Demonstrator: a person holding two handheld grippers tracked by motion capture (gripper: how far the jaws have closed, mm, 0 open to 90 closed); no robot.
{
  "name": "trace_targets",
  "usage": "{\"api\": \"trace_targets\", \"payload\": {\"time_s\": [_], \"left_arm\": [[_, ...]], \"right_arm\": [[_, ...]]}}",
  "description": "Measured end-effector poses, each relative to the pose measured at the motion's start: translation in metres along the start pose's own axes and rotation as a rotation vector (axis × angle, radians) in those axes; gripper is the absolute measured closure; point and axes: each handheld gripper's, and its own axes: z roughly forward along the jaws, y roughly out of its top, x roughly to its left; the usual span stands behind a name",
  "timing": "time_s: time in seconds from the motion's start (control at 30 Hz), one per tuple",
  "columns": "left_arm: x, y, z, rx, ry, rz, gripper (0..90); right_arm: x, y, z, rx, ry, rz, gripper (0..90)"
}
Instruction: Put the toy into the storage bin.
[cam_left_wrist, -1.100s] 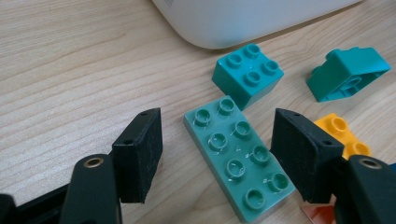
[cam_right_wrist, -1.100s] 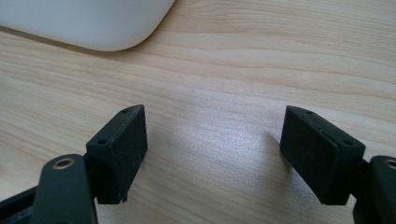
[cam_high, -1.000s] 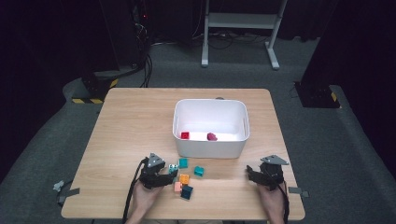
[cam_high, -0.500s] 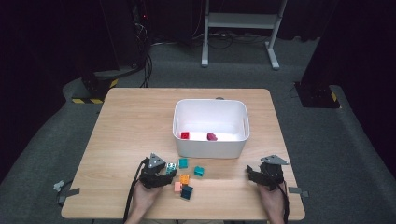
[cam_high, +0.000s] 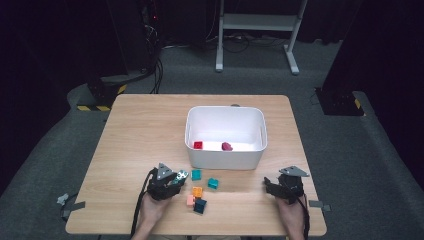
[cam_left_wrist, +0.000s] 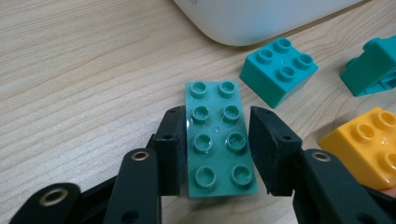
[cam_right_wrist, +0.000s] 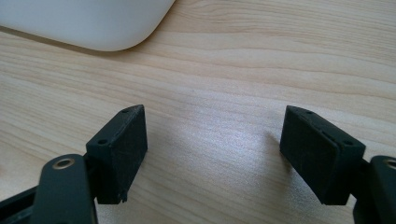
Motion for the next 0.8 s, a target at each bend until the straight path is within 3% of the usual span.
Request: {"api": "trace_targets", "payload": {"time_s": [0.23, 0.8], "left_arm": [[0.002, 0.0, 0.002, -0.008, 0.007, 0.032, 58.1], [0.006, 0.007, -0.012, -0.013, -0.038, 0.013, 58.8]], "right_arm": [[0.0, 0.0, 0.0, 0.0, 0.0, 0.0, 22.9], [0.0, 0.0, 0.0, 0.0, 0.0, 0.0, 22.9]]}}
